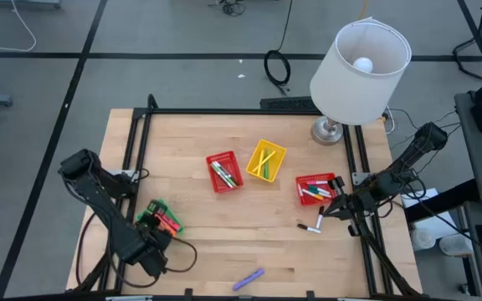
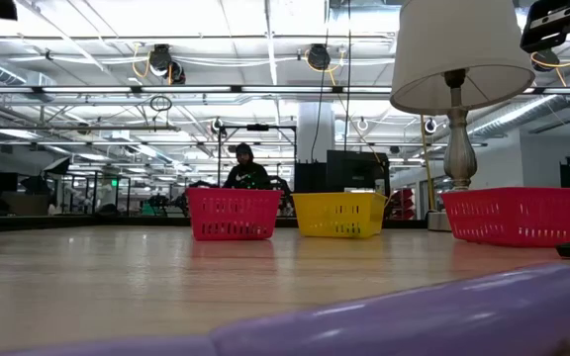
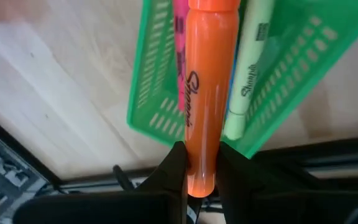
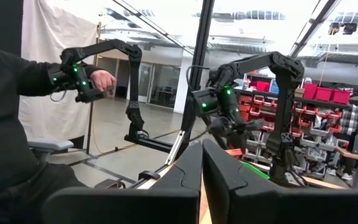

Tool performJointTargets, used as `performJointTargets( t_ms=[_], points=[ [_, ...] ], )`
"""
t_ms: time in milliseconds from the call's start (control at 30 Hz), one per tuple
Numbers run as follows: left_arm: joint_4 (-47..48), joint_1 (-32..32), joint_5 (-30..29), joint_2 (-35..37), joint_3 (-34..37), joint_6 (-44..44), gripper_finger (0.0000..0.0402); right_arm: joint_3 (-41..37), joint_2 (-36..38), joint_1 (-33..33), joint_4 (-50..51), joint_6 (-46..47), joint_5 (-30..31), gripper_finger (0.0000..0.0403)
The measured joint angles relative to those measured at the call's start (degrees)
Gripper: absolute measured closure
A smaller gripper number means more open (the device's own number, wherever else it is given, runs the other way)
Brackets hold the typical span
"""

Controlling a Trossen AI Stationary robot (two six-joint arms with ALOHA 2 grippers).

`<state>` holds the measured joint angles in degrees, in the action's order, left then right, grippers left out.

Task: Pick & Place Markers
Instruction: Put the large orange highlighter pen into the green bin

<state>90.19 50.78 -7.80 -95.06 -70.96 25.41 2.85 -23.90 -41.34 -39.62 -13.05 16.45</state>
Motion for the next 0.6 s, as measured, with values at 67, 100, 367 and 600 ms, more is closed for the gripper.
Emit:
performJointTargets(
  t_ms=[67,100,367,600],
  points=[
    [-0.81,0.0,-0.14,1.06,2.26,1.11,0.0346,0.0,0.0,0.0,0.01,0.22,0.0,0.0403],
    [-1.46,0.0,-0.15,1.53,3.22,1.33,0.0346,0.0,0.0,0.0,0.01,0.21,-0.01,0.0403],
    [-8.78,-1.27,3.34,3.84,11.62,-0.58,0.0346,0.0,-0.02,0.0,0.01,-0.2,-0.01,0.0403],
    [-8.72,-3.68,6.28,3.88,13.21,1.13,0.0256,0.0,0.0,0.0,0.01,-0.19,-0.02,0.0403]
  ],
)
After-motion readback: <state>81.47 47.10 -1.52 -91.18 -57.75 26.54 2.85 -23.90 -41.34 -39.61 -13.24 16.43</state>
